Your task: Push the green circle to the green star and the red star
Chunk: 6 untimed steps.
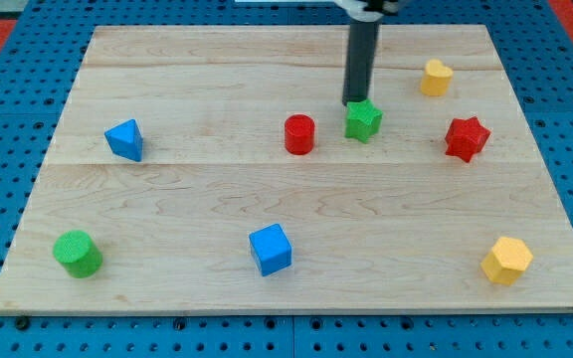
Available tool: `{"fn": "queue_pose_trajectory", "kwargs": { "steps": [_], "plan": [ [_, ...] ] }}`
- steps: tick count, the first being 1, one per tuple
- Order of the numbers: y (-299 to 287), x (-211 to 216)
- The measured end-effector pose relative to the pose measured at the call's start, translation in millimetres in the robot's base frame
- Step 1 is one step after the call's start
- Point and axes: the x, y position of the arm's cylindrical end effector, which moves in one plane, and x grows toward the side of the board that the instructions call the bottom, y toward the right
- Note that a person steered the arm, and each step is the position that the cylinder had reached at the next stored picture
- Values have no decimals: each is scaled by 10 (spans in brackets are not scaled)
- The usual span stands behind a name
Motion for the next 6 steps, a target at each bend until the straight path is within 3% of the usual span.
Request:
{"fn": "queue_pose_trajectory", "kwargs": {
  "steps": [3, 4, 6],
  "plan": [
    [335, 326],
    [245, -5],
    [26, 383]
  ]
}}
